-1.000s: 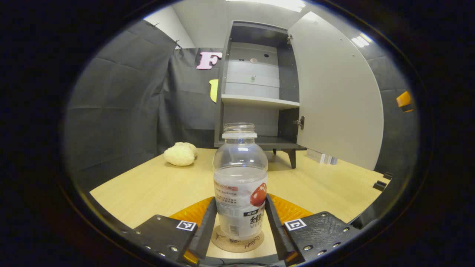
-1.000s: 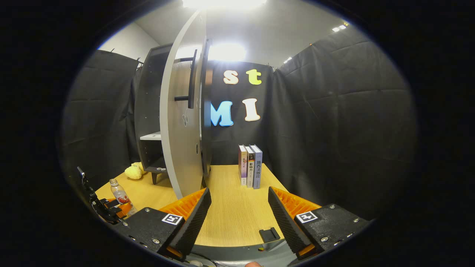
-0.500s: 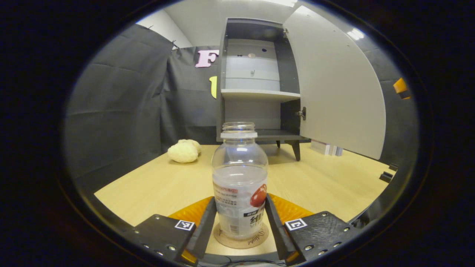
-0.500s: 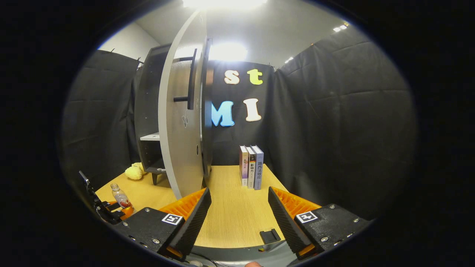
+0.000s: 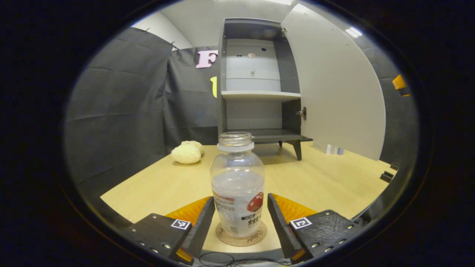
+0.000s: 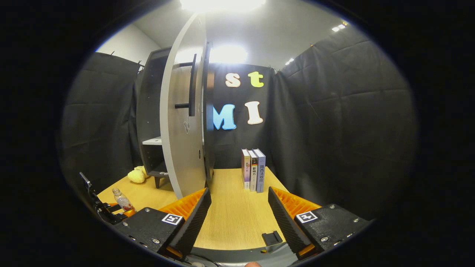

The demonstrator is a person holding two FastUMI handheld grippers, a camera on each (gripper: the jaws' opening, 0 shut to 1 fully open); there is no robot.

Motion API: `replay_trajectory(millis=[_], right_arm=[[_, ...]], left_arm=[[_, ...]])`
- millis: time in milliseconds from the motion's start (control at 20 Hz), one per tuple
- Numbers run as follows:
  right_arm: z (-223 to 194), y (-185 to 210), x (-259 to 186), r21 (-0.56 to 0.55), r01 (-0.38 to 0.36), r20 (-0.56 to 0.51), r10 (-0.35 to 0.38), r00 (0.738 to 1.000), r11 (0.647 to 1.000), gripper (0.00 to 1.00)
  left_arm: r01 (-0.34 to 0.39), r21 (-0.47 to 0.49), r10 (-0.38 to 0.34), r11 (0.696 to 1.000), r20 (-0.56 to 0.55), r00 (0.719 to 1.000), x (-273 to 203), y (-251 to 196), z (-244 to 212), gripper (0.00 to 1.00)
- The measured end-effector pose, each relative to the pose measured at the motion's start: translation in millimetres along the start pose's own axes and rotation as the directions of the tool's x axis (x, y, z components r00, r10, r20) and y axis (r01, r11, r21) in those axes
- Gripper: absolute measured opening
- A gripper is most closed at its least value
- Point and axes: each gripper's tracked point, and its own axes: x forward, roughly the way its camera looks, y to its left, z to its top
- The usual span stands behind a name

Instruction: Open the cabinet door with the right hand, grasp the bottle in the cabinet with the left hand and place it on the coaster, then close the cabinet door with the right hand.

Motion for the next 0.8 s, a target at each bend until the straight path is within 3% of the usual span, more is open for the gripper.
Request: replay_trajectory(millis=[400,800], right_arm=[[26.9,-2.8,-3.2,0.056,-0.012,0.067,0.008,0.998,0.998,0.95],[58.2,-15.8,-5.0,0.098,-0.001,0.137,-0.013,0.99,0.995,0.95]], left_arm=[[-0.006,0.028,0.005,1.0,0.026,1.0,-36.1,3.9,50.1,0.82],[-0.009,-0.021,0.009,1.0,0.026,1.0,-70.9,6.4,111.4,0.82]])
